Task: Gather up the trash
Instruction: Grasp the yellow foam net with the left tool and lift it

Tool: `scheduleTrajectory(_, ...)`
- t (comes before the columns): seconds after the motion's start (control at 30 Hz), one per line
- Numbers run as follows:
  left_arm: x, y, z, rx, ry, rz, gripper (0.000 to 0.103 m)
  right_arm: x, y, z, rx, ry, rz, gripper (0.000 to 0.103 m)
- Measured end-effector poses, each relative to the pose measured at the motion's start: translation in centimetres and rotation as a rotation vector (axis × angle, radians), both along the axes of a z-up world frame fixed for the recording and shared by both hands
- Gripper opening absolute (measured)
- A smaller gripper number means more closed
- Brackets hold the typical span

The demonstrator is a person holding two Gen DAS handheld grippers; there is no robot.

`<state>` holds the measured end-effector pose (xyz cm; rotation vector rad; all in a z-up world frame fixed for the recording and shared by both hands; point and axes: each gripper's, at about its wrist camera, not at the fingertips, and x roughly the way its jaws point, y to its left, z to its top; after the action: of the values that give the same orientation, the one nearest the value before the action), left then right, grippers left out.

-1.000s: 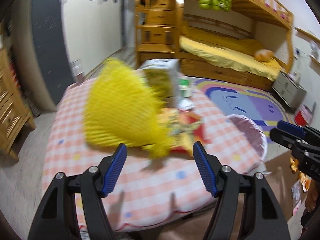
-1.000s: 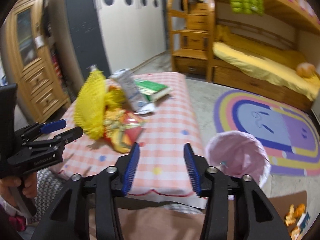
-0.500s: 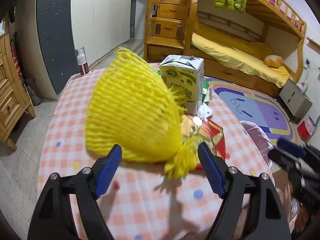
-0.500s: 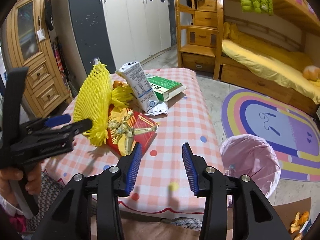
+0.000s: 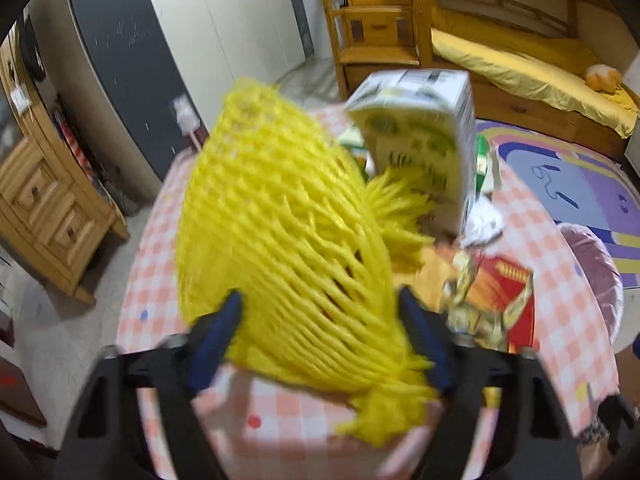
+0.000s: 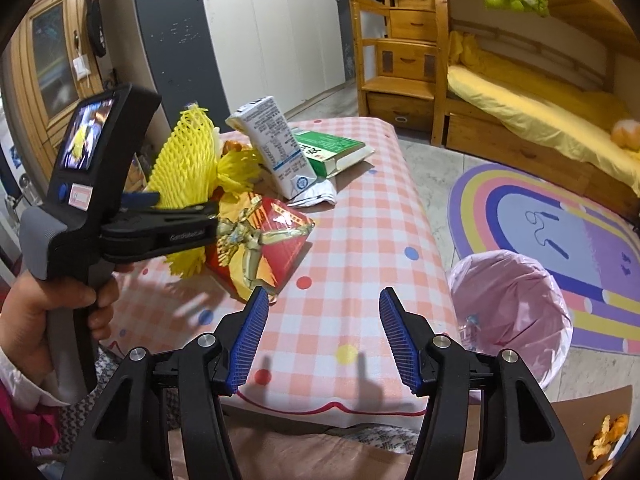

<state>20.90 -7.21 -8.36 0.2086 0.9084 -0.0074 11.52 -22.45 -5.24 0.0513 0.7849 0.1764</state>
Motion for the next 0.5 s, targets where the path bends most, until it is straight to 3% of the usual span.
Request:
scheduleTrajectory(0.17, -2.4, 2.9, 0.7, -0.052, -0.002, -0.030, 0.014, -0.6, 0.6, 0.5, 0.002, -0.020, 0.015, 0.059)
scheduleTrajectory(0.5, -7.6, 10.4, 4.4, -0.276, -0.137, -0.023, 0.012, -1.2, 2.0, 1.5, 0.003, -0.042, 0.046, 0.062)
